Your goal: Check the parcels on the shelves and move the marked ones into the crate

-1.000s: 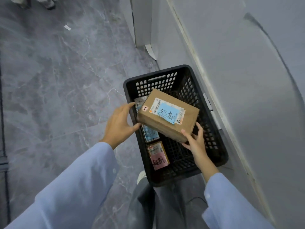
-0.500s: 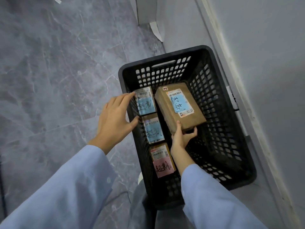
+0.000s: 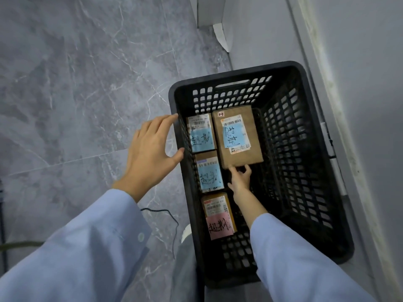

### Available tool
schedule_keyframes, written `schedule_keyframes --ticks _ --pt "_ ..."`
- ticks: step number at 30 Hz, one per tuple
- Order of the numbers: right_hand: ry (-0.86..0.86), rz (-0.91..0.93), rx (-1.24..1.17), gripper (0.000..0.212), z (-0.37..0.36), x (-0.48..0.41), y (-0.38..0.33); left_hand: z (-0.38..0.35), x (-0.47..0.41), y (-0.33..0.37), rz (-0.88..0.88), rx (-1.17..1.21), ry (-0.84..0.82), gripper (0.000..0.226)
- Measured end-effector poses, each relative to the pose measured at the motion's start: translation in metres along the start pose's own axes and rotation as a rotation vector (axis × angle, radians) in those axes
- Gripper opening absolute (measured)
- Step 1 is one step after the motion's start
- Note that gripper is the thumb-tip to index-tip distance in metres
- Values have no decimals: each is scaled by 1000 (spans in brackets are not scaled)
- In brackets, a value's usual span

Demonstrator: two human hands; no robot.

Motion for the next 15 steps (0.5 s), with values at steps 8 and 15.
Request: schedule_keyframes --ticks 8,15 --pt "5 265 309 65 35 36 -61 14 7 17 56 51 31 70" --pt "-39 639 678 60 32 116 -136 54 25 35 145 93 107 70"
Point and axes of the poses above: each hand's wrist, its own x-axis away from the middle knuckle, its own z-axis out of the back of the hand, y = z × x, the point moved 6 cm from there along -x, towards the middle knuckle, and after that the axes turned 10 degrees about x, right-handed, at the moved point
